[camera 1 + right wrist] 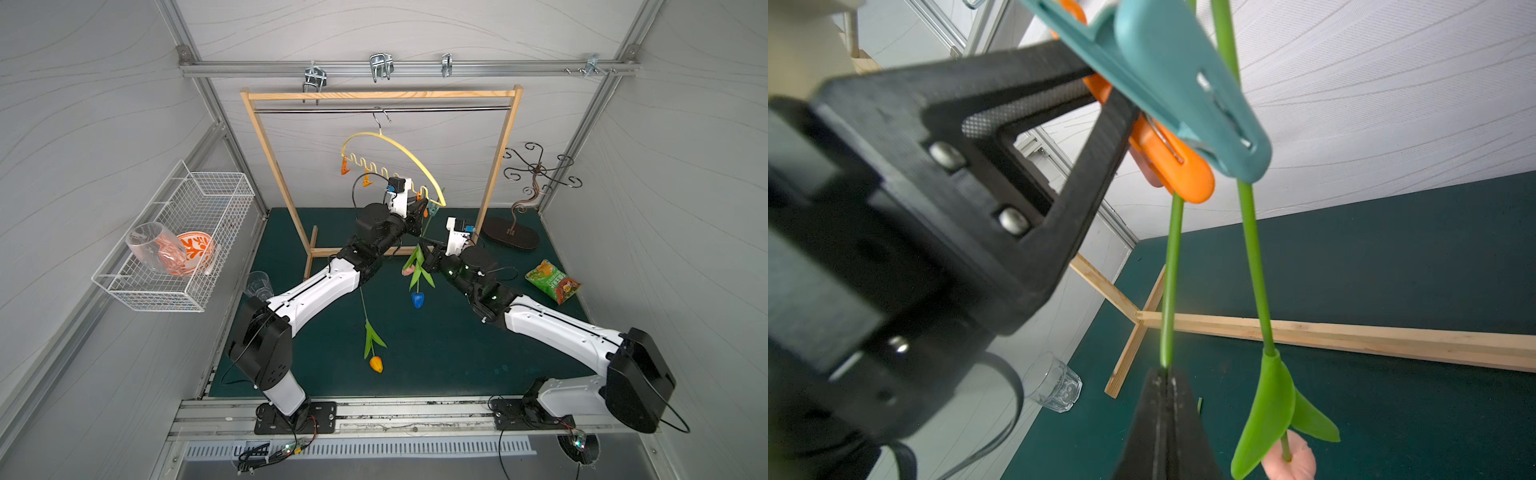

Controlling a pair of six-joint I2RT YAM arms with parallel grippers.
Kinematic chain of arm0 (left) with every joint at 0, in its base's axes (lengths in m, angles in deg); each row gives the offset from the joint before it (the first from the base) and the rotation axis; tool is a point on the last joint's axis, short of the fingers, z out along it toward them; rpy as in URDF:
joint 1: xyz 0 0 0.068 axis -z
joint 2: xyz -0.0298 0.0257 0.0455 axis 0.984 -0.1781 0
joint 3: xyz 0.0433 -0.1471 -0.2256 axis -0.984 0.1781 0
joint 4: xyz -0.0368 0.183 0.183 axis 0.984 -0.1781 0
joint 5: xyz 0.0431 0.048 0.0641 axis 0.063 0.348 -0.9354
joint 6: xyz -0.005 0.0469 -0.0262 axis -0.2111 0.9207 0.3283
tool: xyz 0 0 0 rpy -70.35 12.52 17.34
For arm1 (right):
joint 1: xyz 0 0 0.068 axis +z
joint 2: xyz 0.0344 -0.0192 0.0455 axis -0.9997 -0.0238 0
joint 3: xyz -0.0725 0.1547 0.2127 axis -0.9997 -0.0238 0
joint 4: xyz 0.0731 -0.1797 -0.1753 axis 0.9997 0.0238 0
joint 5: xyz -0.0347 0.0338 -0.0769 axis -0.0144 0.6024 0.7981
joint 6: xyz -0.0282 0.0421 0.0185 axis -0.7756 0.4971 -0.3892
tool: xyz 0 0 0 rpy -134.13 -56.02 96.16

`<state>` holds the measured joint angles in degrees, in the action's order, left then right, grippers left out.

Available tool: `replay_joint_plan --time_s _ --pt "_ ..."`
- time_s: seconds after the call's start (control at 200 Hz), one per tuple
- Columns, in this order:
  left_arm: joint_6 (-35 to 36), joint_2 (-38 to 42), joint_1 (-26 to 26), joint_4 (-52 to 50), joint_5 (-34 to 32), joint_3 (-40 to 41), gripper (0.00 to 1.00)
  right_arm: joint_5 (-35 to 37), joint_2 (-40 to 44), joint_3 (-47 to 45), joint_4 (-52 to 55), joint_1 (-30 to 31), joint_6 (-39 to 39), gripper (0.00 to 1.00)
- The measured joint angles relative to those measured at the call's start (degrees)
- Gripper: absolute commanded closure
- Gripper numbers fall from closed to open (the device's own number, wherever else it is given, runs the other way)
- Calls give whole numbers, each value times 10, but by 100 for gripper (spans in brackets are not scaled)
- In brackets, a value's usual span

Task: Dry the flowers on a clothes hanger
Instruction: Clamp the flower onto the hanger.

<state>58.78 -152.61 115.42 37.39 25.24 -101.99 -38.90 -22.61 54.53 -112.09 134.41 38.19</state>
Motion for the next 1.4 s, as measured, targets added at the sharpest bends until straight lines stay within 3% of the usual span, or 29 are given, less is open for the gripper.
replay_joint_plan --time_s 0.385,0.725,1.065,1.205,1.4 --pt "-3 0 0 0 0 0 75 -3 -4 3 2 0 0 100" --pt "-4 0 0 -1 0 0 63 -9 -4 3 6 0 0 100" --pt "-1 15 0 0 -5 14 38 -11 -5 12 18 4 -1 100" --pt "3 28 0 0 -13 26 36 -11 -12 20 26 4 -7 100" --pt "8 45 0 -5 -20 39 35 -14 -19 31 35 4 -15 84"
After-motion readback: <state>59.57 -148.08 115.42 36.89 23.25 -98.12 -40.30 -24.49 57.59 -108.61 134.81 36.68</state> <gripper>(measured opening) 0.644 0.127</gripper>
